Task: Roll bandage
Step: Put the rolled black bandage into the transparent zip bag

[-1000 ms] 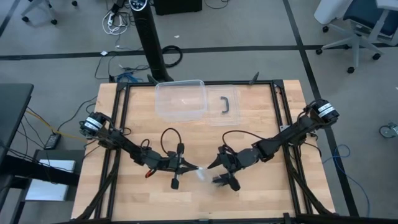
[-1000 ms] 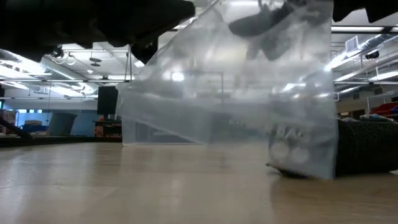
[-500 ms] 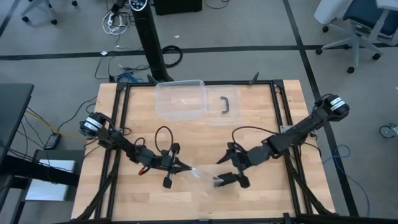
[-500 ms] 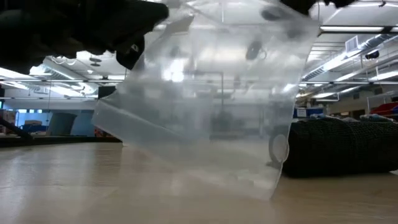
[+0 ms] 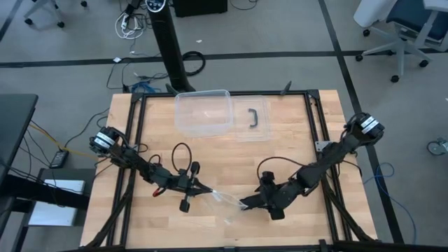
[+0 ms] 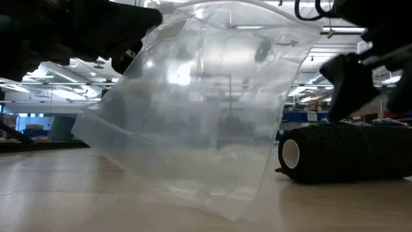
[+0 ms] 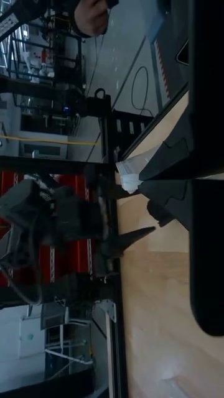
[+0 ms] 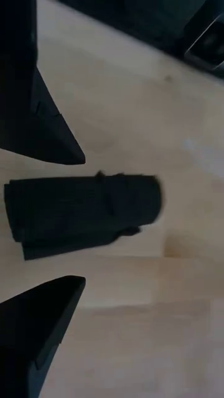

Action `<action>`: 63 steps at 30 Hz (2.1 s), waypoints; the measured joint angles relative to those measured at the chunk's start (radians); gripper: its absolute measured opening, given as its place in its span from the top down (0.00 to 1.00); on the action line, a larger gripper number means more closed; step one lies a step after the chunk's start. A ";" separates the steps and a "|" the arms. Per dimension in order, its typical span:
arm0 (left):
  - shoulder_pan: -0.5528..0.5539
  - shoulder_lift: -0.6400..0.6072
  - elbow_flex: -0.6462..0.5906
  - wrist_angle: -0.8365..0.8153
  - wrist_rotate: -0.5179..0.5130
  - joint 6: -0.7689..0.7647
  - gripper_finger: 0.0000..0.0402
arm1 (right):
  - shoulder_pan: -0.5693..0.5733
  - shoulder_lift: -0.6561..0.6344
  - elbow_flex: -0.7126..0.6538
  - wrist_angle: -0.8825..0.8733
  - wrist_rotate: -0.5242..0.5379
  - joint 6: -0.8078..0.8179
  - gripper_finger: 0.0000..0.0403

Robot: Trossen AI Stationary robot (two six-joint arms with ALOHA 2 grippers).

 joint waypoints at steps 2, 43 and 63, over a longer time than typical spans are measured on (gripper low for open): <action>0.000 0.000 0.000 0.000 0.000 -0.007 1.00 | -0.002 0.028 0.000 0.001 -0.016 0.012 0.24; 0.003 0.001 0.037 -0.062 0.026 -0.045 1.00 | -0.061 -0.062 0.379 -0.485 0.140 -0.173 0.87; 0.038 0.001 0.044 -0.086 0.018 -0.075 1.00 | -0.074 0.032 0.378 -0.446 0.026 -0.188 0.87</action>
